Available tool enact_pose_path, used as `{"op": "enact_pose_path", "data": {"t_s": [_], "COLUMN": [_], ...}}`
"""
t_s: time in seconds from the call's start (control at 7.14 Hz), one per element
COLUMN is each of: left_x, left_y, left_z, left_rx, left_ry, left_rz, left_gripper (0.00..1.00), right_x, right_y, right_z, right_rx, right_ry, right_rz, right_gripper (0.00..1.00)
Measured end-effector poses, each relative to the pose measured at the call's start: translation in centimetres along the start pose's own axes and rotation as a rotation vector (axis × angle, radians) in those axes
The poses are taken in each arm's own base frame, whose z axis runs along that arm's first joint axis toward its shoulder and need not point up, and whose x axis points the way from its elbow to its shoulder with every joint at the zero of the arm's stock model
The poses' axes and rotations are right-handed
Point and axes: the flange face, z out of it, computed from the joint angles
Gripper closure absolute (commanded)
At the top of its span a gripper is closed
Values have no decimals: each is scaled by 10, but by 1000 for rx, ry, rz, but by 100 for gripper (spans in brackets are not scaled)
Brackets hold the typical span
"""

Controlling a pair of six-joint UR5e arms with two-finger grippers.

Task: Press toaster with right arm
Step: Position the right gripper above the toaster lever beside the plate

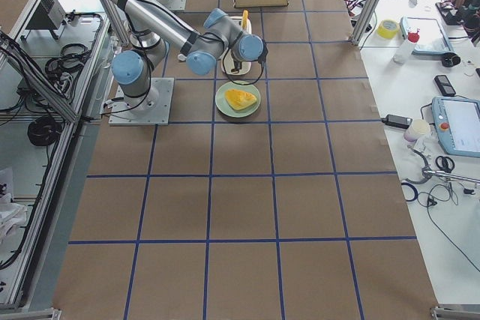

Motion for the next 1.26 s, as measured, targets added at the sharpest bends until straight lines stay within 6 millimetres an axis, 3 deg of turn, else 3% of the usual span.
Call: {"op": "enact_pose_path", "data": {"t_s": [0.56, 1.26], "left_x": [0, 0], "left_y": [0, 0], "left_z": [0, 0], "left_rx": [0, 0], "left_ry": [0, 0], "left_rz": [0, 0], "left_gripper": [0, 0], "right_x": [24, 24], "right_y": [-1, 1], "right_z": [-3, -2], "right_rx": [23, 51], "right_ry": [-46, -83], "right_rz": [-45, -26], "right_gripper": [100, 100]}}
